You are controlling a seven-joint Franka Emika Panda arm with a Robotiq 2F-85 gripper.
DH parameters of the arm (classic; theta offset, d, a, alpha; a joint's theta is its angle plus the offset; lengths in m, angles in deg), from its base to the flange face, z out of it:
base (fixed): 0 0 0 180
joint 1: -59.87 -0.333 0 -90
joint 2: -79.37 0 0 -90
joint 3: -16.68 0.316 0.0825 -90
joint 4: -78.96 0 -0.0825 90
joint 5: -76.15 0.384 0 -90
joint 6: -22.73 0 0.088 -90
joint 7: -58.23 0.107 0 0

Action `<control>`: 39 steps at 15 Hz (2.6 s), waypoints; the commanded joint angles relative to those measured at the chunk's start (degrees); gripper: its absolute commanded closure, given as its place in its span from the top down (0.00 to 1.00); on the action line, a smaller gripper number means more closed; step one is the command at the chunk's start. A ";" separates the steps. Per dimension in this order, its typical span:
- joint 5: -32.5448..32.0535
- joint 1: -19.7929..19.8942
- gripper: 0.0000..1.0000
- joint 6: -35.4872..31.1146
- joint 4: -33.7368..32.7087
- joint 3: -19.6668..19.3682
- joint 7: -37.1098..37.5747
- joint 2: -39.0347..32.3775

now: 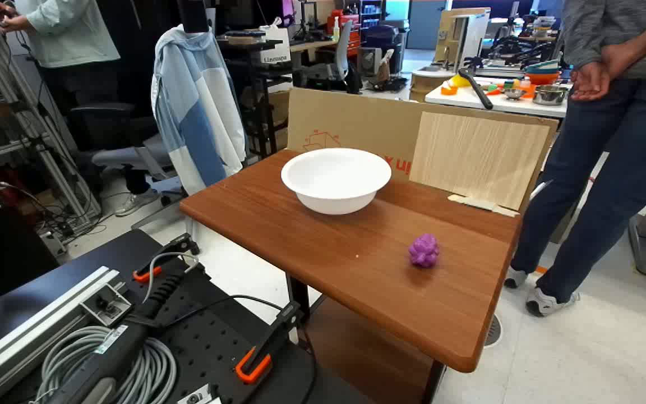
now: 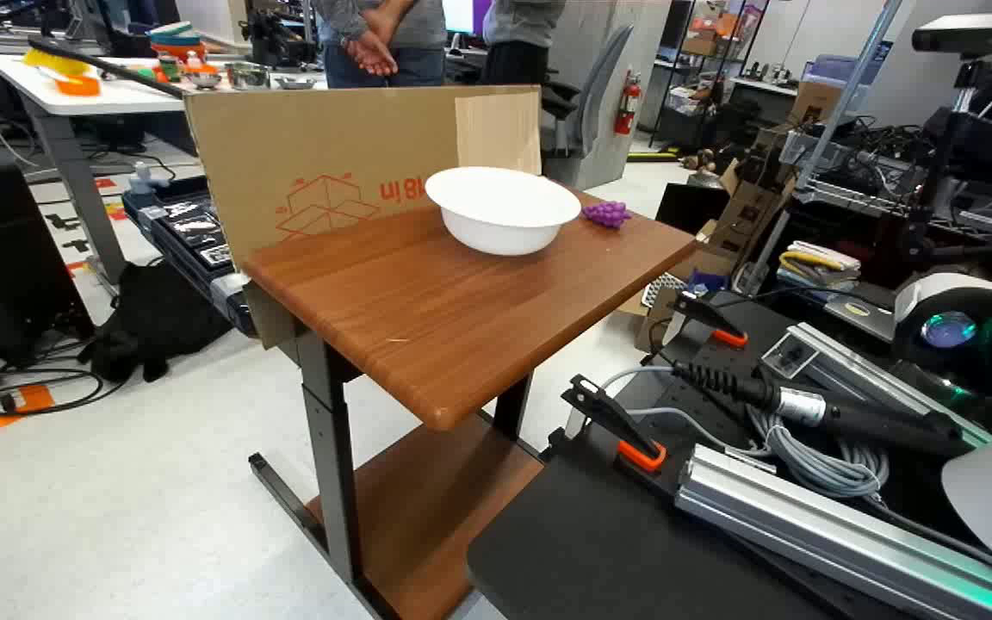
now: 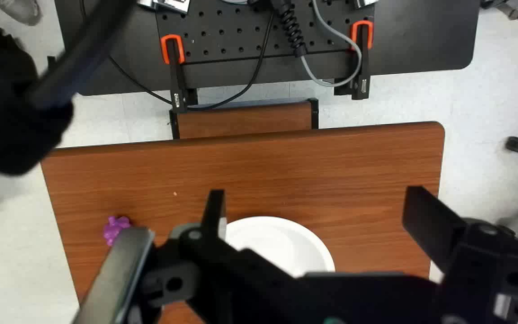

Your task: Pick up the purple object and put it in the bowl

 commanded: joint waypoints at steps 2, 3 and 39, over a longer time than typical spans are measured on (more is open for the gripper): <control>-0.16 -0.30 1.00 0.13 -0.11 -0.27 0.12 -0.02; -0.16 -0.30 1.00 0.13 -0.11 -0.27 0.12 -0.02; -0.77 9.11 1.00 -13.98 -18.73 -13.01 -12.57 -32.60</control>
